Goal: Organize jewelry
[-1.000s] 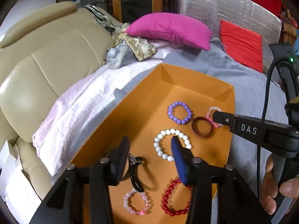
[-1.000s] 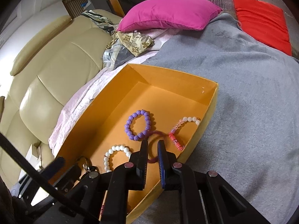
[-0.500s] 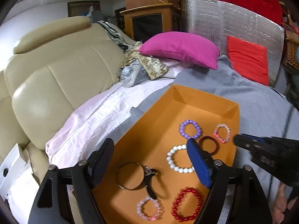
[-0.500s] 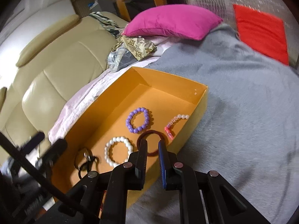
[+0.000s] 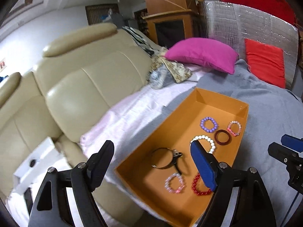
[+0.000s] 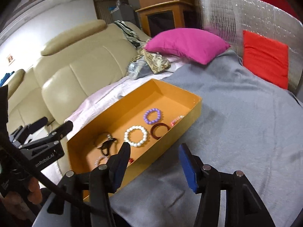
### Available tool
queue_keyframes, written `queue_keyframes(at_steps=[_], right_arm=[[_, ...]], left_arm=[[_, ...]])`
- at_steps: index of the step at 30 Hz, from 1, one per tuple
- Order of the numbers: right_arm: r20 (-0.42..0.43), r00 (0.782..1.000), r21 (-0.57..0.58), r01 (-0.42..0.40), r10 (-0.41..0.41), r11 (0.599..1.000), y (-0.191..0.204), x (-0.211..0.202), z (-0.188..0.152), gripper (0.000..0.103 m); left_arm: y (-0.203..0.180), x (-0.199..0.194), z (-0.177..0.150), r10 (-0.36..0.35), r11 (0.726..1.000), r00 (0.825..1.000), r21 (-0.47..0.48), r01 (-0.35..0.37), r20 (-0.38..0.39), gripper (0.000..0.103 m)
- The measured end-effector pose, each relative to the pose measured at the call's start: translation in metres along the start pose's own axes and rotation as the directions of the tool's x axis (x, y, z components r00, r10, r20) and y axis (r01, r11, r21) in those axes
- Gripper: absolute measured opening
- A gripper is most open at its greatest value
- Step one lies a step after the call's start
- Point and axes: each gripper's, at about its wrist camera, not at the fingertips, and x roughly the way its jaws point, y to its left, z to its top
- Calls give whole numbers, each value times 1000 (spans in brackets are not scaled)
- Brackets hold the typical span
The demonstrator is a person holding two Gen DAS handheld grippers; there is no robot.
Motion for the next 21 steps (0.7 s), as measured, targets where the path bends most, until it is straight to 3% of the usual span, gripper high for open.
queue_keyframes(at_steps=[9,15,21], right_arm=[[22,1000,-44,-15,16,999,32,-53,-17,57],[37,999,-48,-13,15,999,46,-90,-30,57],[53,999,-66,-6,10,998,64,-123,-38,58]], left_arm=[[18,-75,-9,53,998,997,24,-54,52,85],[29,-124,-11,76,997,992,0,-76,106,92],[36,-156,-18,51,999,992,-14,-50,119,93]])
